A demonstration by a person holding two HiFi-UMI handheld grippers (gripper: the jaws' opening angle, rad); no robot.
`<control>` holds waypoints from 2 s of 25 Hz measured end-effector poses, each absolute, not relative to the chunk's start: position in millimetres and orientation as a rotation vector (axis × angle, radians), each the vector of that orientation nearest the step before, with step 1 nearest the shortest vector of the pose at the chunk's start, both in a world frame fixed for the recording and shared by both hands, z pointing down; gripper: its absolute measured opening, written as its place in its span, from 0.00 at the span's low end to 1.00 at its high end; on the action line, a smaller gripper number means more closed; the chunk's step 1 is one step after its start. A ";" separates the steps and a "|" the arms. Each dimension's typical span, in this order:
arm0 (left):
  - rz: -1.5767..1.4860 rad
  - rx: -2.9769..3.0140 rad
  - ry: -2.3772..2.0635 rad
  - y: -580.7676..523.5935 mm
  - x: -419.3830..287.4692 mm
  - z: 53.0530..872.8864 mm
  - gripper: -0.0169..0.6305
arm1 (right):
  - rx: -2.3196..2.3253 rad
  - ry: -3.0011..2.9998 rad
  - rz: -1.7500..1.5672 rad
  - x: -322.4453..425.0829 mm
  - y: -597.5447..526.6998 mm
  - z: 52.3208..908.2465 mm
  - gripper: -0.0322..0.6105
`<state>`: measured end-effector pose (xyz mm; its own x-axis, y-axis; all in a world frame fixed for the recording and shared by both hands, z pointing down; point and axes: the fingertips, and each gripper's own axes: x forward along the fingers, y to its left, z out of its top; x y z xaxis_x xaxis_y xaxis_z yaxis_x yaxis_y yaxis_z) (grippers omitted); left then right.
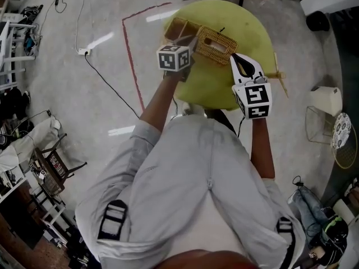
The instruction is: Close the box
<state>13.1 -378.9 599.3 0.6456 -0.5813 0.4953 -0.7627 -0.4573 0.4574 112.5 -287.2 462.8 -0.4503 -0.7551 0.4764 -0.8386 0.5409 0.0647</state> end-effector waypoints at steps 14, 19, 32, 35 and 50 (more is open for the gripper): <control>0.274 2.719 -0.942 -302.4 -17.4 450.4 0.08 | 1.520 -2.278 0.015 110.8 -249.3 386.2 0.09; 0.290 2.893 -0.982 -271.3 -29.1 400.9 0.08 | 1.556 -2.254 -0.054 102.5 -224.7 365.4 0.09; 0.265 2.996 -1.062 -228.7 -55.6 337.3 0.08 | 1.583 -2.239 -0.124 80.0 -188.1 330.1 0.09; 0.269 3.008 -1.074 -226.9 -57.6 336.9 0.08 | 1.580 -2.242 -0.124 76.7 -186.8 331.1 0.09; 0.303 2.986 -1.014 -213.6 -56.6 356.9 0.08 | 1.582 -2.232 -0.090 73.6 -177.5 341.9 0.09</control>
<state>-56.6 -213.6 356.9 0.7768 -0.6058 0.1720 -0.6008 -0.7948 -0.0863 73.6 -177.5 341.9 -0.2783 -0.9175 0.2842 -0.8915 0.3569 0.2790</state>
